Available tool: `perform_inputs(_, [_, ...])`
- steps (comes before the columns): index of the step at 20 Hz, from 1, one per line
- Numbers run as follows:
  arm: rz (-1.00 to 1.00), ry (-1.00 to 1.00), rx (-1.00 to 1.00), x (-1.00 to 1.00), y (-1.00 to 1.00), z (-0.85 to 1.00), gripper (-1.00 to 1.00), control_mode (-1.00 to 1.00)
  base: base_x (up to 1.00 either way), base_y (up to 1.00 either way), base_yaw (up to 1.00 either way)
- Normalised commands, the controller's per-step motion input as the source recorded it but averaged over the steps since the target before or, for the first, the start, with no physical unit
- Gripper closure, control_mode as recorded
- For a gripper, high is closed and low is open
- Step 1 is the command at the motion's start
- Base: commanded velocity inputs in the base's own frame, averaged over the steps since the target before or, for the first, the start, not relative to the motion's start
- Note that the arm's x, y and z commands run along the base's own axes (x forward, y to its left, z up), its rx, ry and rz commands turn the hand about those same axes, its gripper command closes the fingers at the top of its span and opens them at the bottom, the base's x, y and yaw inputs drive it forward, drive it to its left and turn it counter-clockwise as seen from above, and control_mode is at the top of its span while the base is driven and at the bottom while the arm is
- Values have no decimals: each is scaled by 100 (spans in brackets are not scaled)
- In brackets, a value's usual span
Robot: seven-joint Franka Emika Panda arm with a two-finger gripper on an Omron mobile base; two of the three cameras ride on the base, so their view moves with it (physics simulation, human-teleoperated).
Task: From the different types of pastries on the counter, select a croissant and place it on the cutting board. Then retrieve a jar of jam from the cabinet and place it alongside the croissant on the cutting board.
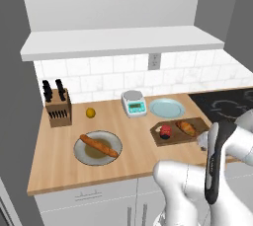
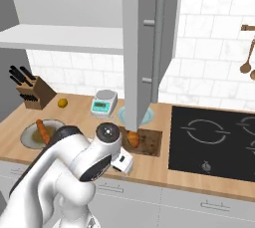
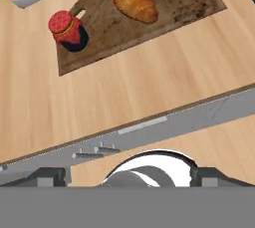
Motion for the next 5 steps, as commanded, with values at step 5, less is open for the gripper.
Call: perform_inputs(5, [-5, -32, -1, -100, 54, -83, -100, -100, 0, 0, 0])
